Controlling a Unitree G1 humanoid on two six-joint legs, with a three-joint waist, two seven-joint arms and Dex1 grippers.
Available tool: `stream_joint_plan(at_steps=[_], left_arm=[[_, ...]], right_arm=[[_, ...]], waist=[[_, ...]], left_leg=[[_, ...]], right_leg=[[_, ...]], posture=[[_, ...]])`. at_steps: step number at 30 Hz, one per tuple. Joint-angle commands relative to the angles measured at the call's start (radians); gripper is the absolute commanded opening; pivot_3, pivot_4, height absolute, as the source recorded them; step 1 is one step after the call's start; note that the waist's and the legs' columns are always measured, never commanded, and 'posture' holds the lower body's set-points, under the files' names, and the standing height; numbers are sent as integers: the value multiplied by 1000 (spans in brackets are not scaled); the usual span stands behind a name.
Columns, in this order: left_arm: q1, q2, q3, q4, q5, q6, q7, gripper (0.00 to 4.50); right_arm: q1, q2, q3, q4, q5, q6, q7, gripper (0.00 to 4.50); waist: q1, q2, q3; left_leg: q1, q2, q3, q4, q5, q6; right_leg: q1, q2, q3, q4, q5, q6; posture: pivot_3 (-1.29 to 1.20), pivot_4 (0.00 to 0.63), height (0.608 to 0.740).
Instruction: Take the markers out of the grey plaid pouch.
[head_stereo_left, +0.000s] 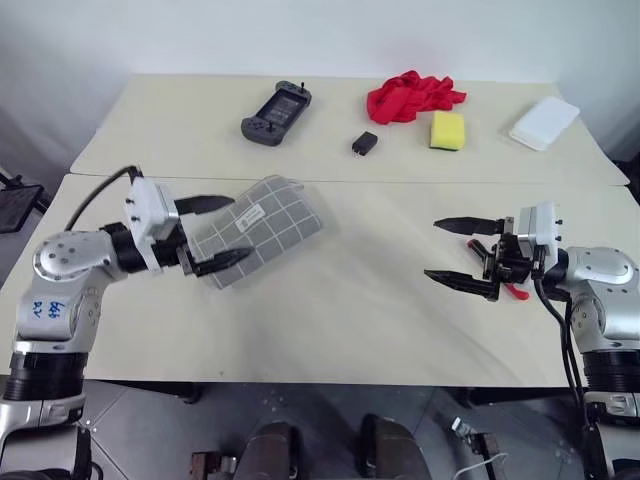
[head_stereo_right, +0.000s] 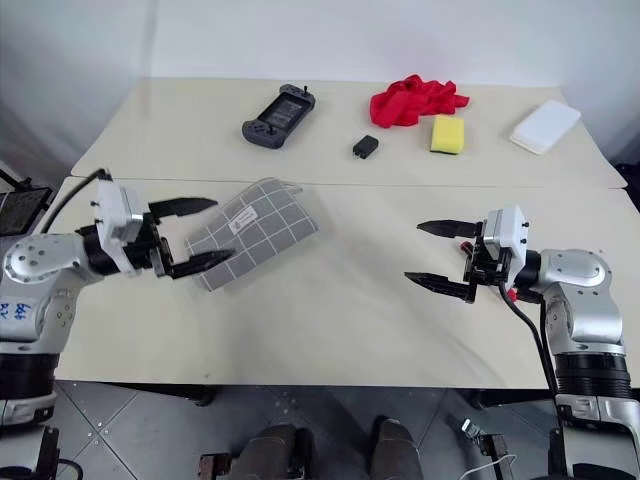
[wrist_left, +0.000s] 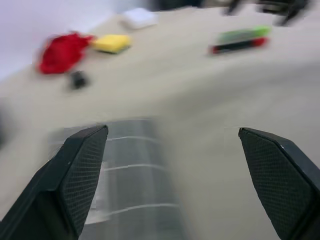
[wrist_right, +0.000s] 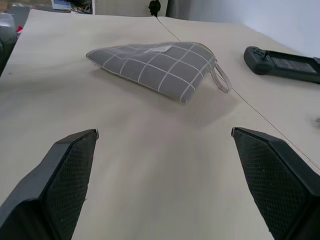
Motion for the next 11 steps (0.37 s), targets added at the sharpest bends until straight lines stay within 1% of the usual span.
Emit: stream_joint_plan(at_steps=[1,5,6,9,11], left_arm=[[40,9,29,-42,-15,21,-7,4458],[104,12,79,-58,-29,60,21,4458],[123,12,91,-55,-24,59,24,4458],[156,5,102,-35,19,23,41,4458],[165,2,92,-25,60,-15,52,4458]], right_arm=[[33,-42,-23,-39,-1,-32,24,4500],[60,-76,-53,-36,7,-46,31,4500],[87,-90,-63,-33,6,-61,46,4500],[156,-124,-87,-8,-3,-105,81,4500],[151,-130,-90,17,-13,-135,75,4500]], waist=[[-5,0,0],[-4,0,0],[-4,0,0],[2,0,0],[1,0,0]], left_leg=[[0,0,0,0,0,0],[0,2,-1,1,0,1],[0,3,-2,1,0,1],[0,3,-4,0,0,1],[0,3,-3,0,0,2]], right_leg=[[0,0,0,0,0,0],[0,-1,1,1,0,0],[0,-1,1,1,0,0],[0,-2,0,1,0,0],[0,-2,0,0,0,0]], posture=[[0,150,740],[0,150,740],[0,150,740],[0,150,740],[0,150,740]])
